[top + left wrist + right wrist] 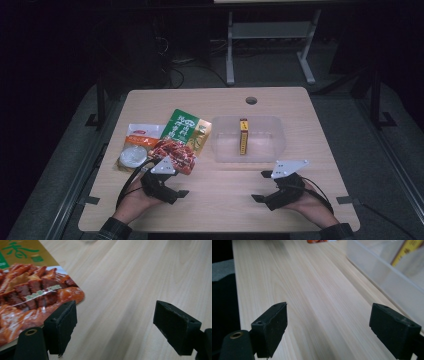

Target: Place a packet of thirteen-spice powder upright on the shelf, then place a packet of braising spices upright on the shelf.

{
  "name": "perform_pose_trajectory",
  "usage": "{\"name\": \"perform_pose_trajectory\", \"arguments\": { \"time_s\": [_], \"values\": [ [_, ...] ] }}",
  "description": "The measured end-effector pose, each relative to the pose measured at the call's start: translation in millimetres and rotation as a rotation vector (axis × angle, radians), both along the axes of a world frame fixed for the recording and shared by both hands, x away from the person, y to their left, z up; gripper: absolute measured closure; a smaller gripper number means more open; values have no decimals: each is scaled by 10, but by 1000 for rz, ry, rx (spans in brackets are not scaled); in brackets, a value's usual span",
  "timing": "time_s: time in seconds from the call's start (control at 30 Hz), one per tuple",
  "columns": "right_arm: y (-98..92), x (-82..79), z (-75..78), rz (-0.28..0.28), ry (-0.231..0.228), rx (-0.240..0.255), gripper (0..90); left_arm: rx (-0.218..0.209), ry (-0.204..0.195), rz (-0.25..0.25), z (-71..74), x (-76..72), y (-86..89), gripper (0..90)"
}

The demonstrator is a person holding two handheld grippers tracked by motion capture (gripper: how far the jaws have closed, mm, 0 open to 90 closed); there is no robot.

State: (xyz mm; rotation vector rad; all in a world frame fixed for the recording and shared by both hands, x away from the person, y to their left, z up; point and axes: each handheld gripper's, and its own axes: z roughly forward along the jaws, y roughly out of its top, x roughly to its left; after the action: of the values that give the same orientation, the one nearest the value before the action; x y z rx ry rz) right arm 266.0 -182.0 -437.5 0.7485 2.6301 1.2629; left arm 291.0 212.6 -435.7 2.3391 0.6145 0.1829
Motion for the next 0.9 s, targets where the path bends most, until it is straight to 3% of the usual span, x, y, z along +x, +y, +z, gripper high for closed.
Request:
{"name": "perform_pose_trajectory", "arguments": {
  "time_s": [0.13,0.43,0.8,0.9],
  "values": [
    [-102,-44,-41,-50,10,-3,144,2,-8,45,26,55,45,184],
    [-183,-130,-133,-86,25,-45,143,-2,-48,174,172,263,196,187],
    [-189,-161,-153,-80,25,-52,143,-6,-82,278,335,506,373,191],
    [-178,-155,-151,-77,26,-55,143,-2,-86,304,383,665,414,193]
  ]
}}
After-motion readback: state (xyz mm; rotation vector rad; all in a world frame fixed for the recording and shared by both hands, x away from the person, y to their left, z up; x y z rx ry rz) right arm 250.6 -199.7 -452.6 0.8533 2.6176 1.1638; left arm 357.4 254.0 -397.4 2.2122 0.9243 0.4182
